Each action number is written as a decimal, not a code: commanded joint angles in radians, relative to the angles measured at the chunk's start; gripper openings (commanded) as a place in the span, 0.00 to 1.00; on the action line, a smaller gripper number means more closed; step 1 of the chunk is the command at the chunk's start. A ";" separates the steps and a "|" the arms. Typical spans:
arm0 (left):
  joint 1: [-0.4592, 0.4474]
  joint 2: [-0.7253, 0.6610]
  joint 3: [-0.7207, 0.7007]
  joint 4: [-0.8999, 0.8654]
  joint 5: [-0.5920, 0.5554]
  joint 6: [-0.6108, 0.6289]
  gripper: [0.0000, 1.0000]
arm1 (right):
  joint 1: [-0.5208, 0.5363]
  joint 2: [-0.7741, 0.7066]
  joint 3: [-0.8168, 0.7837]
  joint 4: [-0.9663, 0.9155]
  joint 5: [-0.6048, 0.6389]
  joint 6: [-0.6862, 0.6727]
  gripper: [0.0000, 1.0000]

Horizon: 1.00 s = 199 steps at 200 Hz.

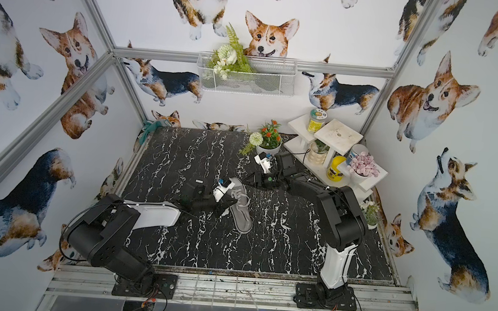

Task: Tie the shoes
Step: Wrap the shoelace around the shoelace.

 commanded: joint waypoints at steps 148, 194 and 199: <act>0.003 0.009 0.027 -0.009 0.029 -0.023 0.00 | 0.154 -0.134 -0.220 0.386 0.172 -0.017 0.56; 0.004 0.016 0.031 -0.009 0.029 -0.025 0.00 | 0.181 -0.089 -0.206 0.408 0.178 0.000 0.52; 0.003 0.016 0.032 -0.010 0.031 -0.025 0.00 | 0.182 -0.086 -0.205 0.408 0.180 0.001 0.51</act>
